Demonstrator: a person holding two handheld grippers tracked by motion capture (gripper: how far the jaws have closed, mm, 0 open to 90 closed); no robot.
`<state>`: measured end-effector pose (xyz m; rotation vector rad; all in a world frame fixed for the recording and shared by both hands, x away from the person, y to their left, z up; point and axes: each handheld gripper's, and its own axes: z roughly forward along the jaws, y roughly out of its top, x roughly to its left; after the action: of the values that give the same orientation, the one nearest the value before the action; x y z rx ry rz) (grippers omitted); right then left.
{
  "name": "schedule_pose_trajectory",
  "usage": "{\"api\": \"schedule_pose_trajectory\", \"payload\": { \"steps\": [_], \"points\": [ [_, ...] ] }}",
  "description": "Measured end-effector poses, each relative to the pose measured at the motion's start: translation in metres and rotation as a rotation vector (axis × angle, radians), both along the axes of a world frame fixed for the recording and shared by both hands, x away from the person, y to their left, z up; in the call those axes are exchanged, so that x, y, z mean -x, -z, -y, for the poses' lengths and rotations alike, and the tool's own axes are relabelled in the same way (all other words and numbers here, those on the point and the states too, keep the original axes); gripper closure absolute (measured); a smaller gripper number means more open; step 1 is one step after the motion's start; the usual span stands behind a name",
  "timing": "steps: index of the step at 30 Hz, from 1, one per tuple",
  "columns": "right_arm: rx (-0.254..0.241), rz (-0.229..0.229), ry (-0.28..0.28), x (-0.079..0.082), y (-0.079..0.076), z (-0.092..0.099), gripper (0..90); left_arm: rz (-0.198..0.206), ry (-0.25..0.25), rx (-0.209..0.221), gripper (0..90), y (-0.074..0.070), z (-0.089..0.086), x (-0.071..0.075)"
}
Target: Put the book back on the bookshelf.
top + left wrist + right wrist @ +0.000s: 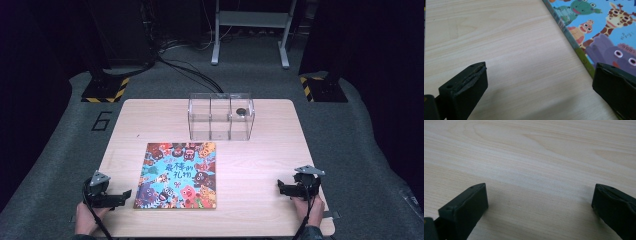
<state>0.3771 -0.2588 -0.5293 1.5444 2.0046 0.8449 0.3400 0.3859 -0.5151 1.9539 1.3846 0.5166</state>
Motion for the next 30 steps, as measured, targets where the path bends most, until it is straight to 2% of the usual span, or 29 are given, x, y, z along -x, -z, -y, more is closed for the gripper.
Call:
{"api": "schedule_pose_trajectory", "payload": {
  "steps": [4,7,11,13,14,17,19,22,27,28,30],
  "points": [
    [-0.001,-0.001,0.002,0.000,0.000,0.000,0.0,-0.021,0.033,0.021,0.0,-0.006,0.007,-0.009],
    [0.002,0.003,-0.002,0.000,0.000,0.000,0.1,-0.014,0.037,0.036,0.0,-0.005,0.013,-0.015],
    [-0.002,-0.001,0.001,0.000,0.000,0.000,0.1,-0.036,0.072,0.026,0.0,-0.006,0.021,-0.023],
    [-0.002,0.001,0.002,0.000,0.000,0.000,0.2,-0.023,0.069,0.041,0.0,-0.004,0.026,-0.028],
    [-0.002,0.001,0.002,0.000,0.000,0.000,0.2,-0.039,0.080,0.044,0.0,-0.005,0.028,-0.030],
    [-0.001,0.003,-0.002,0.000,0.000,0.000,0.3,-0.028,0.077,0.036,0.0,-0.004,0.032,-0.035],
    [0.001,0.005,-0.002,0.000,0.000,0.000,0.6,-0.035,0.071,0.057,0.0,-0.003,0.039,-0.041],
    [0.001,0.002,-0.003,0.000,0.000,0.000,0.8,-0.026,0.083,0.066,0.0,-0.003,0.043,-0.044],
    [-0.004,0.008,0.003,-0.001,0.000,0.000,1.5,-0.028,0.117,0.045,1.1,0.000,0.055,-0.055],
    [0.001,0.009,-0.001,0.000,0.000,0.000,1.6,-0.026,0.114,0.057,1.5,0.001,0.057,-0.057],
    [0.001,0.009,0.000,0.000,0.000,0.000,1.6,-0.023,0.115,0.045,2.4,0.002,0.057,-0.058]
  ]
}}
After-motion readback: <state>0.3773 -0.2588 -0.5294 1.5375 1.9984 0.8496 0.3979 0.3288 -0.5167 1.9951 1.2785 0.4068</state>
